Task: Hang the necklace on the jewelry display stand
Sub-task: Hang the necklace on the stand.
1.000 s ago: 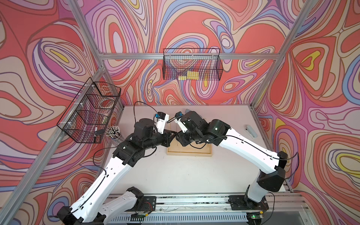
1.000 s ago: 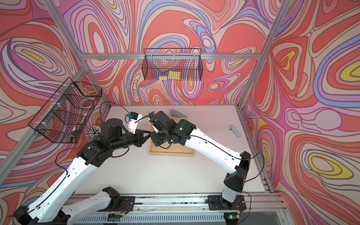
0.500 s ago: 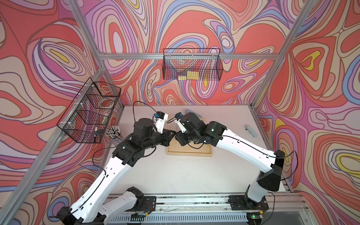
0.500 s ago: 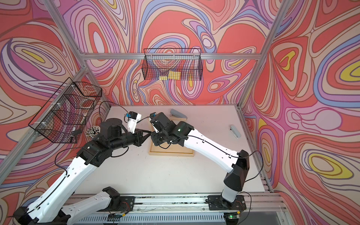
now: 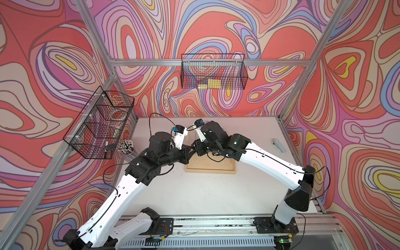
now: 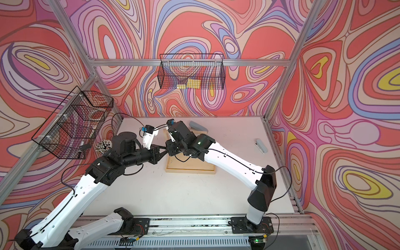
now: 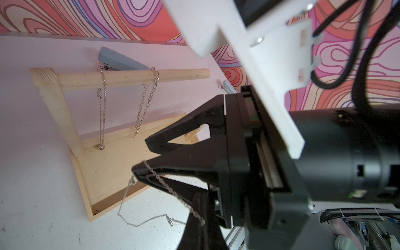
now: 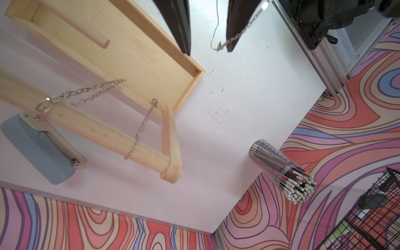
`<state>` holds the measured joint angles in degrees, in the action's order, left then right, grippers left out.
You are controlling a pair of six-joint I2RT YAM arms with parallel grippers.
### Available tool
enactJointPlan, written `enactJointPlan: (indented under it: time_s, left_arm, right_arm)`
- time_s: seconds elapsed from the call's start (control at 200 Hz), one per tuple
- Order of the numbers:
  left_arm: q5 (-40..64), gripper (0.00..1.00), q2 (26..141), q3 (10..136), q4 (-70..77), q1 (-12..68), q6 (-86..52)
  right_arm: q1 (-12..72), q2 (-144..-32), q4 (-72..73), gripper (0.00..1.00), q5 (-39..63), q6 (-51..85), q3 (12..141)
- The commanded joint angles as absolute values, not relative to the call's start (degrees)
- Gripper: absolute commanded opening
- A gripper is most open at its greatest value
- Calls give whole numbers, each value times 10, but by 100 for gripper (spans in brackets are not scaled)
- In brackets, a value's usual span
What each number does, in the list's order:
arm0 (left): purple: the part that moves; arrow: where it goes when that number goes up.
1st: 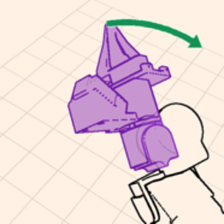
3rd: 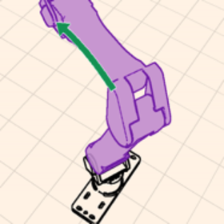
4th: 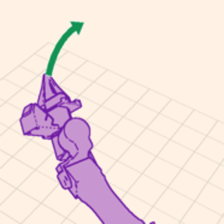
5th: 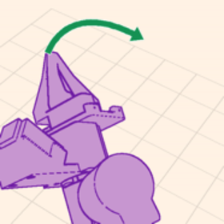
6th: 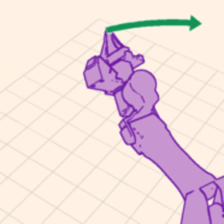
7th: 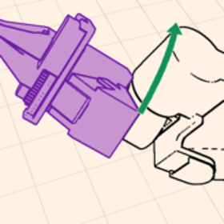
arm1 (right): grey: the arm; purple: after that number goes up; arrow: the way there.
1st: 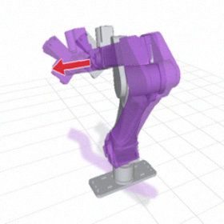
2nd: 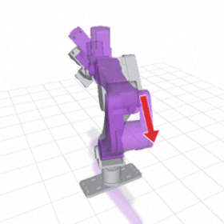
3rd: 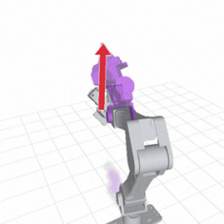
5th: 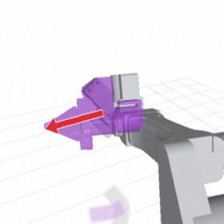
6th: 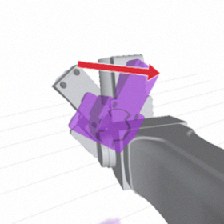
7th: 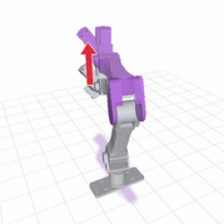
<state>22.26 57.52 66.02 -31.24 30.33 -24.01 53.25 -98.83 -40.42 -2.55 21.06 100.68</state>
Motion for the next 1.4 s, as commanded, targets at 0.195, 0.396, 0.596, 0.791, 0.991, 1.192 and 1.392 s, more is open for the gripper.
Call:
enactJointPlan:
  time_s: [0.195,0.396,0.596,0.791,0.991,1.192,1.392]
  left_arm:
    - [235,0,569,677,-318,305,-230]
    - [229,0,563,674,-320,305,-230]
    - [227,0,560,670,-320,305,-232]
    - [215,0,555,670,-322,305,-233]
    - [198,0,563,667,-312,305,-237]
    - [222,0,596,669,-278,305,-250]
    - [257,0,638,667,-219,307,-268]
  right_arm:
    - [525,-1005,-360,23,-13,229,970]
    - [521,-995,-342,0,-19,236,951]
    - [516,-981,-341,0,-39,235,940]
    - [513,-954,-346,0,-86,231,929]
    - [499,-923,-352,0,-136,217,910]
    - [495,-900,-352,0,-183,213,901]
    - [467,-872,-324,0,-204,227,867]
